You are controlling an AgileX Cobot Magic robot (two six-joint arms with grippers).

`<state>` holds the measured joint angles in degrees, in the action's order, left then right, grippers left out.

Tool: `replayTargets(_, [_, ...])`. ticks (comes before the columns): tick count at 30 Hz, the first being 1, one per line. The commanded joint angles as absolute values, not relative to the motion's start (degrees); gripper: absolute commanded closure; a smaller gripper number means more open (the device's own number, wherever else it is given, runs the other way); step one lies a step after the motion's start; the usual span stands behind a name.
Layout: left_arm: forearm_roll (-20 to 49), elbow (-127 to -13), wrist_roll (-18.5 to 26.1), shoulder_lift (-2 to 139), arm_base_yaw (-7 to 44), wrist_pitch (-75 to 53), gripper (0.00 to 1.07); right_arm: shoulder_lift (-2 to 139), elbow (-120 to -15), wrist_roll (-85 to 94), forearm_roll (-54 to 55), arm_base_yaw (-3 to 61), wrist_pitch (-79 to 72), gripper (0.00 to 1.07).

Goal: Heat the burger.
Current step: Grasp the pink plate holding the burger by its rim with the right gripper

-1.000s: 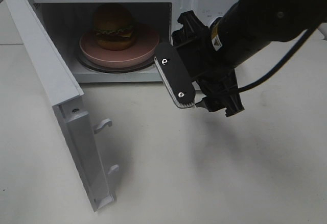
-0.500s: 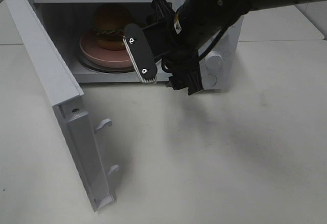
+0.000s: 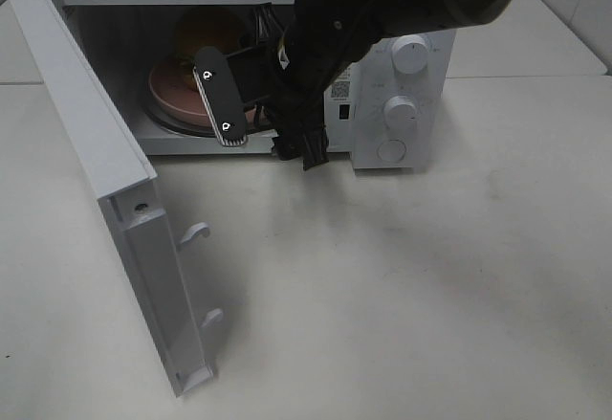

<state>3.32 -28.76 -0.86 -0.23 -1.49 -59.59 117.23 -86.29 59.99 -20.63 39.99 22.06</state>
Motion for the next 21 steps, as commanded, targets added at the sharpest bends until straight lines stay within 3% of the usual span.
replayTargets(1, [3.4,-28.6,-1.1,-1.4,-1.5,-59.4,0.09,121.1,-91.0,58.3,-20.6,40.0,21.5,0.25])
replayTargets(21, [3.4,-28.6,-1.1,-1.4,-1.5,-59.4,0.09,133.4,-107.5,55.6,-18.8,37.9,26.4,0.29])
